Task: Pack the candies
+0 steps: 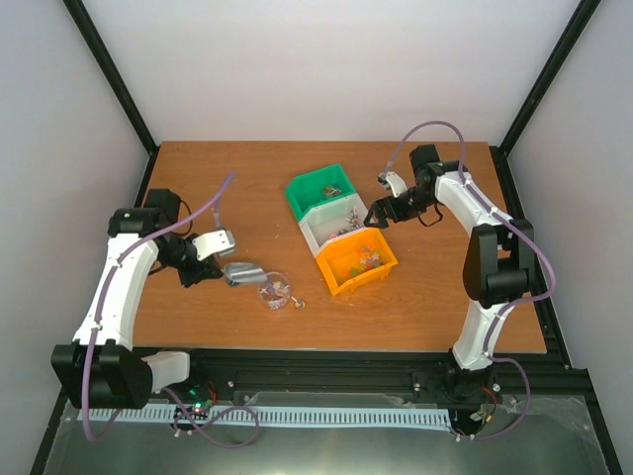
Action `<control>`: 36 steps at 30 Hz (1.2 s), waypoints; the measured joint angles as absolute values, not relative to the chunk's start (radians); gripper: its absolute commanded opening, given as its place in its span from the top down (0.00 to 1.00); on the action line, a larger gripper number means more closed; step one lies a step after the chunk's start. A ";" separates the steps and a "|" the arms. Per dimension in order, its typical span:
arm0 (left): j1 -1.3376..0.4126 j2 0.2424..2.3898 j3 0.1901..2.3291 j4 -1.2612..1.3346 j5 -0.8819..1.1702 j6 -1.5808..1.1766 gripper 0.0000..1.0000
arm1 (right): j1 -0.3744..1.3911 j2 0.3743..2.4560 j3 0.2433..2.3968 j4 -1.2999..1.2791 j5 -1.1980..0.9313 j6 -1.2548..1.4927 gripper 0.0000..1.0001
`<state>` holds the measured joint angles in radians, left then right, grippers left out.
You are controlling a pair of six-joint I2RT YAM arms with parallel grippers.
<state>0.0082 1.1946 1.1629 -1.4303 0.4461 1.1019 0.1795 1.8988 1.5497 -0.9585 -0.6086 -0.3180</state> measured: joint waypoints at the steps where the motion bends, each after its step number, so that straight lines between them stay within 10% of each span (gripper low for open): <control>1: 0.008 1.204 1.176 -1.422 0.448 1.078 0.99 | 0.179 1.898 1.550 -0.955 -0.605 -0.318 0.00; 18: 0.011 1.523 1.258 -0.842 0.350 0.409 0.99 | 0.168 1.805 1.616 -0.868 -0.515 -0.351 0.00; 36: 0.011 1.774 1.243 -0.571 0.220 0.306 0.92 | 0.140 1.692 1.549 -0.683 -0.461 -0.298 0.00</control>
